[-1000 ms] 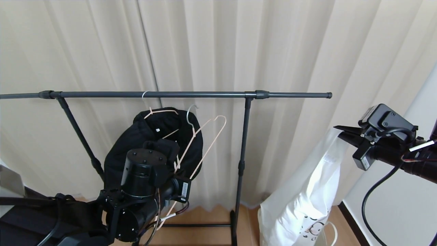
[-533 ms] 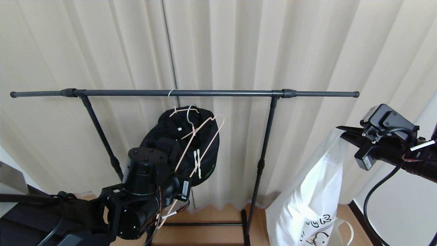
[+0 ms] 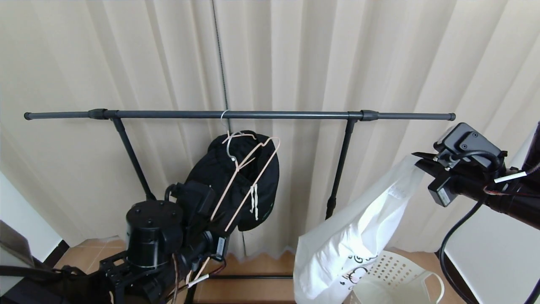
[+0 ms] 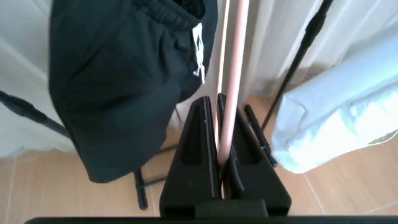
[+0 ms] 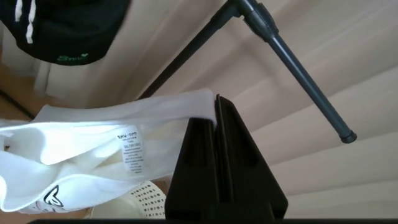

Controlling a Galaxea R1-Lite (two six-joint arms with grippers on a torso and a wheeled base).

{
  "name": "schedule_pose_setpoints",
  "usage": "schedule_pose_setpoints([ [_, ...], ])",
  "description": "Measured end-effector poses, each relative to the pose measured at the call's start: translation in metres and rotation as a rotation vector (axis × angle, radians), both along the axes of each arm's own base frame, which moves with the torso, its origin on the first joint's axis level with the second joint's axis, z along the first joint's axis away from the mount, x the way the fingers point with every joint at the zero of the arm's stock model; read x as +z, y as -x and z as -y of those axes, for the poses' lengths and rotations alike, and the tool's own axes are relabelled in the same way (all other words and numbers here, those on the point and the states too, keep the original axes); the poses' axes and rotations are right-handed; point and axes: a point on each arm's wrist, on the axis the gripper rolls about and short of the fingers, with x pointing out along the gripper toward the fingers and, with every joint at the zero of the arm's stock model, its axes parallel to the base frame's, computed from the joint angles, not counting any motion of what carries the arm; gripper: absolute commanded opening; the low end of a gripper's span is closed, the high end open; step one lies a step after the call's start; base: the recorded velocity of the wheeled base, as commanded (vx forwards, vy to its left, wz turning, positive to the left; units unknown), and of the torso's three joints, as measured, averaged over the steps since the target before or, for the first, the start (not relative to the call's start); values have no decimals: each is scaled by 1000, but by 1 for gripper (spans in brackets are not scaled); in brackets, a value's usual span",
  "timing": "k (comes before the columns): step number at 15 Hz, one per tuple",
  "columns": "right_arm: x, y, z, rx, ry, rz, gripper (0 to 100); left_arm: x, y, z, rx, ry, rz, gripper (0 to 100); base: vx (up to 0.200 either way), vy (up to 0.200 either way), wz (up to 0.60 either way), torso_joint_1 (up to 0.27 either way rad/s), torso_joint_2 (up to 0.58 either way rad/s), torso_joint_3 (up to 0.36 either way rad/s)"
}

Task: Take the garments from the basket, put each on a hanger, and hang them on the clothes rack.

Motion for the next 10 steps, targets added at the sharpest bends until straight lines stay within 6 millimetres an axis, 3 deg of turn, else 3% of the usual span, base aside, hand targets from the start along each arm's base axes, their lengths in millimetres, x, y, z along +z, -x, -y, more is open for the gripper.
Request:
schedule_pose_setpoints([
  [3,3,-4,-16,-71,-26,3,0,-12,17,-14,-141,-9,37,0,0,0,0,0,0,0],
  [10,-1,-20,-46,-180,-49,-7,0,-32,49,-26,-248,-21,10,0,0,0,0,0,0,0],
])
